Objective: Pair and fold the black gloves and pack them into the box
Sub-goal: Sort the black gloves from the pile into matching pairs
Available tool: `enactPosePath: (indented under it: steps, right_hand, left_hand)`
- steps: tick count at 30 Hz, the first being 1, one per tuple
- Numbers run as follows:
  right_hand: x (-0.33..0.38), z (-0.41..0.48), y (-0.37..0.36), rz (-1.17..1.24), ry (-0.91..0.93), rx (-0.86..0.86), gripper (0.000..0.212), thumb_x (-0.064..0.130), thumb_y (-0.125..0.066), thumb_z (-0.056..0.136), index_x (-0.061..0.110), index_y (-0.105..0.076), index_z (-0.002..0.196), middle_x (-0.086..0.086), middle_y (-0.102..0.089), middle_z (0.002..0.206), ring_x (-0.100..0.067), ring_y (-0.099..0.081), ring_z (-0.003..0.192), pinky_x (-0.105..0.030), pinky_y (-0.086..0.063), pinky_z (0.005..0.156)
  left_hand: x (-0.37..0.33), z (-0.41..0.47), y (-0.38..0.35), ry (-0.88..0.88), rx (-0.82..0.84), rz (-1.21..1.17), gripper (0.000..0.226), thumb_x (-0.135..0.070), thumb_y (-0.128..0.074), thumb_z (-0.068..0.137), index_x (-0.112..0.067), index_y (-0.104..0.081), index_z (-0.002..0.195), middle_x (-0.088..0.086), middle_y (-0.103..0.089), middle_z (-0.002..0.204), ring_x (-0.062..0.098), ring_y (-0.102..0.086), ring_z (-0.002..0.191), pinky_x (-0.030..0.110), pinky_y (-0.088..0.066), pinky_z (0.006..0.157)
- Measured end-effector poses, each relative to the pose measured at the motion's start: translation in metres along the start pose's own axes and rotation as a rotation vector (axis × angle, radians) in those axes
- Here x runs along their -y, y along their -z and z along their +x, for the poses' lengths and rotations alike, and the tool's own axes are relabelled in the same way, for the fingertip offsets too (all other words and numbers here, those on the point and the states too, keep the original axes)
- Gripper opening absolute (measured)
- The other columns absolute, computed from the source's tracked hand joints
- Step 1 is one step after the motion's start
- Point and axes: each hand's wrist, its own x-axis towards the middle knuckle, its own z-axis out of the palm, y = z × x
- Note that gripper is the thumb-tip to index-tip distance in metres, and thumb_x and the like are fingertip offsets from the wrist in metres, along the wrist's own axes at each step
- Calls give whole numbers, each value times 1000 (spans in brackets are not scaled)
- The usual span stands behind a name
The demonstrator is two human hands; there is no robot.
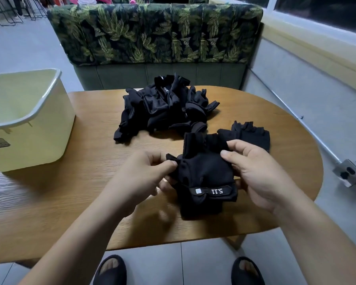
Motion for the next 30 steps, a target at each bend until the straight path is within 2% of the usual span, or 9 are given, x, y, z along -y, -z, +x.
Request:
enactPosePath:
  steps: [5,9,12,14,17,20,24,28,30]
  right_hand:
    - [-11,5,-7,-52,-10,-27,16,3,-61,105,15,-68,113,11,-75,69,1,-68,58,-14,-46,48]
    - [-18,7,-12,-139,-59,-5,37,6,-73,97,20,-62,129,0,-83,98,-20,-81,88,-26,-56,64]
    - [-20,6,-13,-304,-55,-20,44,14,-77,94,32,-58,130,5,-82,98,-27,-79,90,-39,-53,68]
    - [-20,6,-14,-356,-35,-16,51,14,-79,91,34,-56,132,5,-81,97,-23,-77,83,-44,-57,67]
    - [-21,6,-14,-403,-6,-29,63,13,-83,87,35,-54,138,4,-81,97,-22,-80,86,-58,-65,79]
    - [-20,6,-14,-429,18,-43,68,13,-85,86,36,-53,142,5,-81,95,-20,-80,84,-62,-65,78]
    - [-17,3,-13,-498,30,-70,70,17,-85,85,41,-52,142,5,-79,94,-13,-78,81,-48,-67,67]
    - [-16,2,-10,-654,56,-90,81,22,-85,80,37,-48,150,5,-73,86,-11,-72,74,-41,-64,75]
    - [-15,2,-7,-710,40,-82,86,22,-83,80,37,-43,154,9,-68,74,-6,-68,64,-36,-62,71]
  left_hand:
    - [11,9,2,69,5,208,28,-17,-66,100,-11,-64,73,6,-73,66,12,-56,47,19,-42,46]
    - [18,18,3,108,3,324,26,-23,-64,99,-11,-68,76,7,-78,69,13,-57,46,31,-47,58]
    - [19,19,7,92,-38,458,24,-27,-67,96,-11,-71,79,2,-77,66,11,-61,46,33,-54,57]
    - [18,17,9,7,-132,556,17,-29,-73,92,-18,-69,79,-2,-75,64,9,-67,53,35,-60,62]
    - [13,13,5,-365,-314,652,16,-32,-75,90,-28,-62,81,-9,-65,79,5,-61,75,29,-50,69]
    - [9,9,-5,-630,-172,616,11,-40,-72,95,-31,-68,99,-14,-61,101,6,-59,98,24,-47,84]
    - [20,11,-9,-541,82,652,40,-54,-74,92,-33,-70,126,-21,-61,125,2,-59,115,26,-54,95]
    - [26,16,-9,-543,121,762,53,-59,-73,91,-35,-68,137,-24,-58,139,-2,-53,129,20,-42,108]
    - [28,18,-9,-535,140,783,54,-62,-71,91,-38,-67,140,-27,-55,143,-3,-49,132,20,-40,110]
